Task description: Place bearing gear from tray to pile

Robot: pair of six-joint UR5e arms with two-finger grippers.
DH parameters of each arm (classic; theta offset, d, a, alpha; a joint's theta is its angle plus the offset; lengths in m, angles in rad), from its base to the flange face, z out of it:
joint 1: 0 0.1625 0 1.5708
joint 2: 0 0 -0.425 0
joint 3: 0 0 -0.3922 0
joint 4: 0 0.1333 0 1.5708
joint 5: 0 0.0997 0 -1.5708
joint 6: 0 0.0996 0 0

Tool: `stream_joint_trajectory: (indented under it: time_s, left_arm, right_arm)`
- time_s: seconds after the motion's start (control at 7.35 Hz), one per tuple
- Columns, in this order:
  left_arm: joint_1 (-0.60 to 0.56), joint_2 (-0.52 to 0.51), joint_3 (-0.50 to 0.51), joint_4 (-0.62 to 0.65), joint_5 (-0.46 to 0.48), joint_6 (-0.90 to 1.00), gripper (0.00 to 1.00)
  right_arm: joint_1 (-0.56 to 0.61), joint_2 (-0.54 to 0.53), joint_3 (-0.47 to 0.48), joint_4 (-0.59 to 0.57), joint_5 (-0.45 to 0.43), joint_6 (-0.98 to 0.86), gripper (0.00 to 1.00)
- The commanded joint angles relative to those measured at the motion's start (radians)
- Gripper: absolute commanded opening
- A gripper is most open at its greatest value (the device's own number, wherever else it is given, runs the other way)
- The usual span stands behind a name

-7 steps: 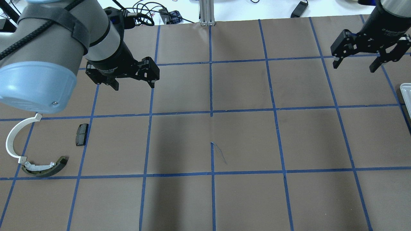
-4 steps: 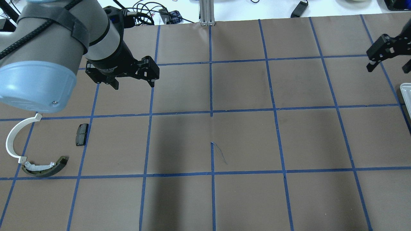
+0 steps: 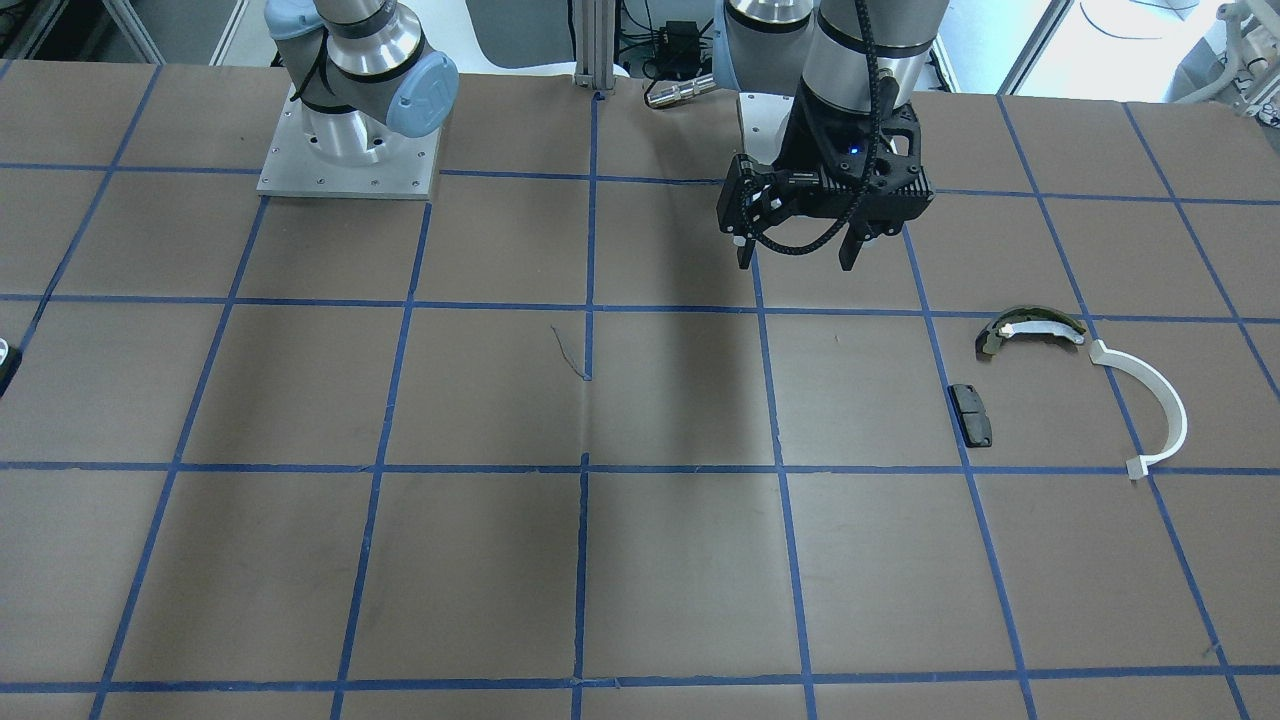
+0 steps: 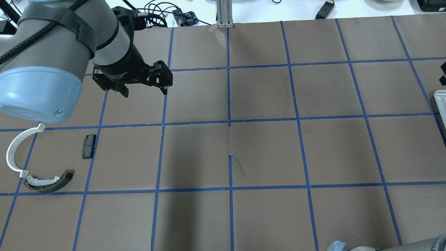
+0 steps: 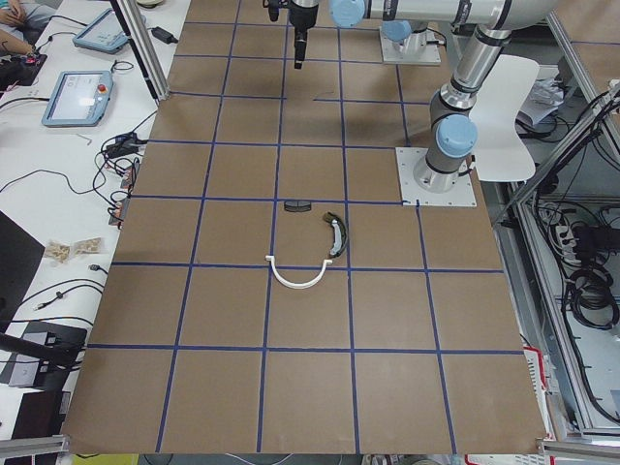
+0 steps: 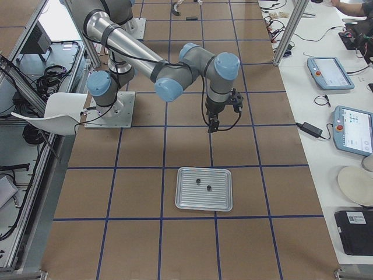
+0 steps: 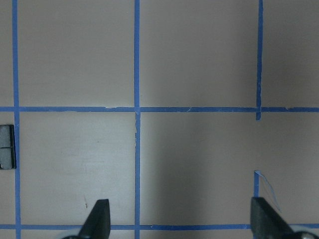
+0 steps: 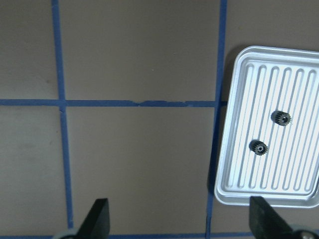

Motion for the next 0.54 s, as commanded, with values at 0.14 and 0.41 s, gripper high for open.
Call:
stream_joint_trajectory:
  time_s: [0.14,0.41]
  left_arm:
    - [0.002,-0.001,0.002,0.002,0.000,-0.002,1.00]
    - [0.000,-0.001,0.002,0.002,0.000,0.000,1.00]
  right_arm:
    - [-0.103,0.147,-0.009,-0.186,0.002,-0.157,1.00]
    - [-0.138,0.231,-0.038,-0.224,0.010,-0.167,1.00]
